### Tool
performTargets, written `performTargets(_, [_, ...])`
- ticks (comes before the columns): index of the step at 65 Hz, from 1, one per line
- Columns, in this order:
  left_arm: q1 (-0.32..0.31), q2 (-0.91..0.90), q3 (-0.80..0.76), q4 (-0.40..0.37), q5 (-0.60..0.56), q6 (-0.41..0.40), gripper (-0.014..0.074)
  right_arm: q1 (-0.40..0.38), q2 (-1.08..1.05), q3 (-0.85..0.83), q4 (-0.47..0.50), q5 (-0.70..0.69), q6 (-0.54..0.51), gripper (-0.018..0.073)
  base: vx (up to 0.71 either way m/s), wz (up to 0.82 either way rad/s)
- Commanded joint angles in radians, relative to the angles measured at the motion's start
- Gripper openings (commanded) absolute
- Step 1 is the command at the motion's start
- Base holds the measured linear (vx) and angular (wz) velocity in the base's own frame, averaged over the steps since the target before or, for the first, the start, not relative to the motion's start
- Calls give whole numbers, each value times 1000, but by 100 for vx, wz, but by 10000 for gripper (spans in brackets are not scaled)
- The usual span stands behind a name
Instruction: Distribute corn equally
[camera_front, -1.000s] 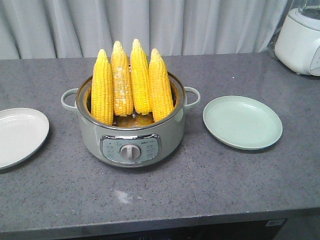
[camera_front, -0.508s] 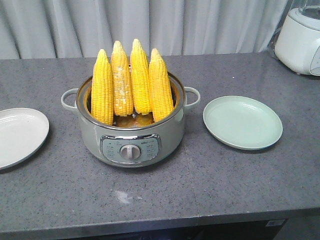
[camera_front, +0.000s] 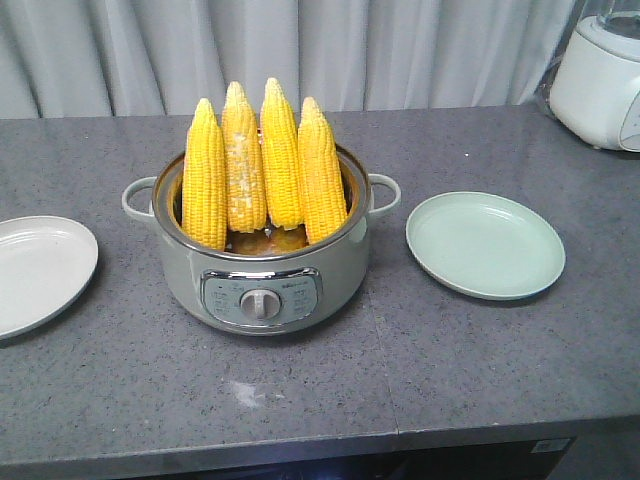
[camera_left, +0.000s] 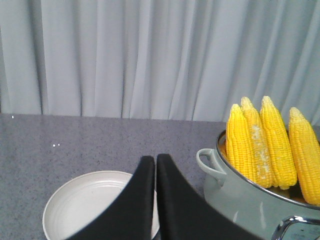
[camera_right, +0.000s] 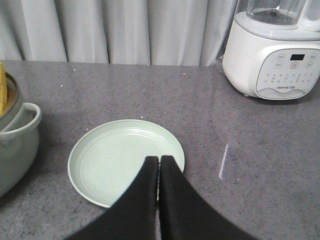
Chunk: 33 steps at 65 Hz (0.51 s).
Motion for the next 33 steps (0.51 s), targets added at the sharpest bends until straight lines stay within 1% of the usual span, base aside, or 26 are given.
performTargets(1, [-2, 117, -113, -1, 10, -26, -7, -4, 79, -141, -3, 48, -38, -11, 0, 0])
performTargets(9, [-2, 259, -239, 2, 133, -26, -7, -4, 190, -260, 2, 175, -39, -11, 0, 0])
performTargets(12, [-2, 312, -291, 2, 200, -26, -7, -4, 228, -290, 12, 206, -39, -11, 0, 0])
performTargets(21, [-2, 438, -396, 2, 375, -26, -7, -4, 295, -311, 34, 227, -39, -11, 0, 0])
performTargets(26, [-2, 480, -414, -2, 418, -26, -7, -4, 315, -311, 33, 230, -39, -11, 0, 0])
performTargets(33, [-2, 510, -415, -2, 421, -26, -7, -4, 323, -311, 33, 230, -39, -8, 0, 0])
